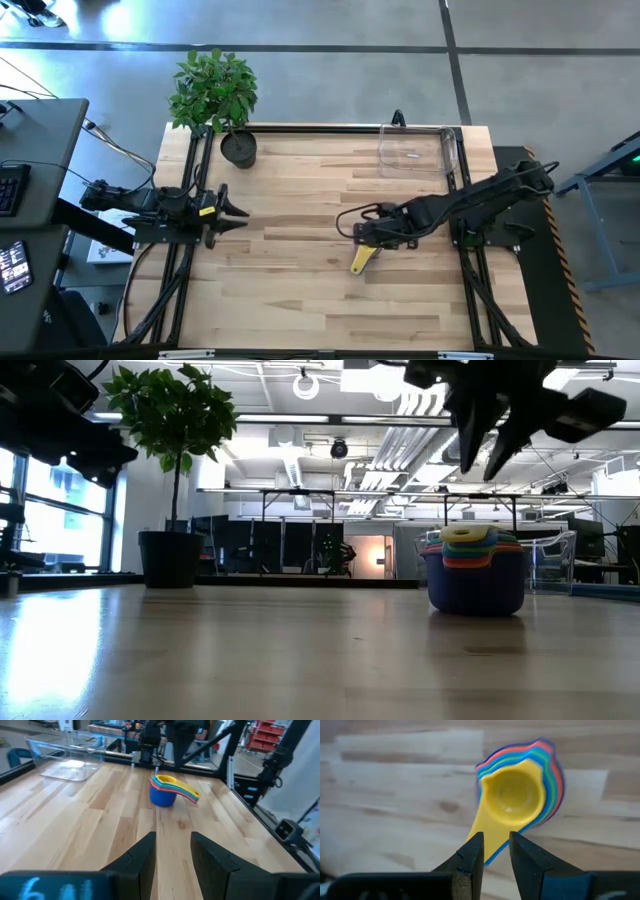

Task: Nest measuring cups in basket
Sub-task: Put the stacked measuring cups into the transparent bin

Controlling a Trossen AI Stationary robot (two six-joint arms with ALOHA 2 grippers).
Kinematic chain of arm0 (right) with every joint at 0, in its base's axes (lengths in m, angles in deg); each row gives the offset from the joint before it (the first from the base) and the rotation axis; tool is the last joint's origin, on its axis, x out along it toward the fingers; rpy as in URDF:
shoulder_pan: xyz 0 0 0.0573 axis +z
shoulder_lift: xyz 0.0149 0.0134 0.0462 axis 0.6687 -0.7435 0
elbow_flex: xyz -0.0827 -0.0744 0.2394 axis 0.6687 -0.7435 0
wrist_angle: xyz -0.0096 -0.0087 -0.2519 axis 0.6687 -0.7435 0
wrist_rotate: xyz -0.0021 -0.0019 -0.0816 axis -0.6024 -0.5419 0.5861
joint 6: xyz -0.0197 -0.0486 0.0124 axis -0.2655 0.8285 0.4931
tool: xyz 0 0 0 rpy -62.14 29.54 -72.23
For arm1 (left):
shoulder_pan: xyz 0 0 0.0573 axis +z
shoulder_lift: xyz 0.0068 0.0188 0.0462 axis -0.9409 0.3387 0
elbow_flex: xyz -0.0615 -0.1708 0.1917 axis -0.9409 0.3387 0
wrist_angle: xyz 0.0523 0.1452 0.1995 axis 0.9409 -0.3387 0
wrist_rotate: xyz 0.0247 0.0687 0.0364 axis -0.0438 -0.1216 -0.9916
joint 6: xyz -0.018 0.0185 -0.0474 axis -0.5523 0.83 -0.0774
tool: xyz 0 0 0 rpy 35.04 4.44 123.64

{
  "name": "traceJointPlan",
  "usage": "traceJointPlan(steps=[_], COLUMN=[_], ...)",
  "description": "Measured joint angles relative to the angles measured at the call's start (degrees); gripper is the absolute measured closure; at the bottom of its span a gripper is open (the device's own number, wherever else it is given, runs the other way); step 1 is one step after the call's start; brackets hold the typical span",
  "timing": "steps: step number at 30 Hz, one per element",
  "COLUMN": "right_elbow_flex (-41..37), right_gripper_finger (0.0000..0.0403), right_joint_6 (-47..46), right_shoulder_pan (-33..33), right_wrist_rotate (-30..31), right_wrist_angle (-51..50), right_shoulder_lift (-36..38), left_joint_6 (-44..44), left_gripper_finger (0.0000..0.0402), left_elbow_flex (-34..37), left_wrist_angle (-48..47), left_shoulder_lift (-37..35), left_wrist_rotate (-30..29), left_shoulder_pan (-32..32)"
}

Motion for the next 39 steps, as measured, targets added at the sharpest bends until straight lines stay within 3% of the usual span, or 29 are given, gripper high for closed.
traceJointPlan(steps=[8,15,20,32,39], right_elbow_flex=[1.4,1.4,1.4,1.4,1.4], right_gripper_finger=[0.032,0.032,0.032,0.032,0.032], right_joint_6=[-2.8,-9.6,-13.4,-8.8,-5.6], right_shoulder_pan=[5.1,11.2,13.5,13.7,12.2], right_wrist_rotate=[0.4,11.6,15.4,26.6,27.4], right_wrist_angle=[4.2,6.7,6.7,17.4,22.3], right_shoulder_lift=[0.0,0.0,0.0,0.0,-1.6], left_joint_6=[-0.1,-0.1,-0.1,-0.1,-0.1], left_gripper_finger=[0.0289,0.0289,0.0289,0.0289,0.0289], left_elbow_flex=[0.0,0.0,0.0,0.0,0.0], left_wrist_angle=[-0.2,-0.2,-0.2,-0.2,-0.1], left_shoulder_lift=[0.0,0.0,0.0,0.0,0.0], left_wrist_rotate=[-0.9,-0.9,-0.9,-0.9,-0.9], left_shoulder_pan=[0.0,0.0,0.0,0.0,0.0])
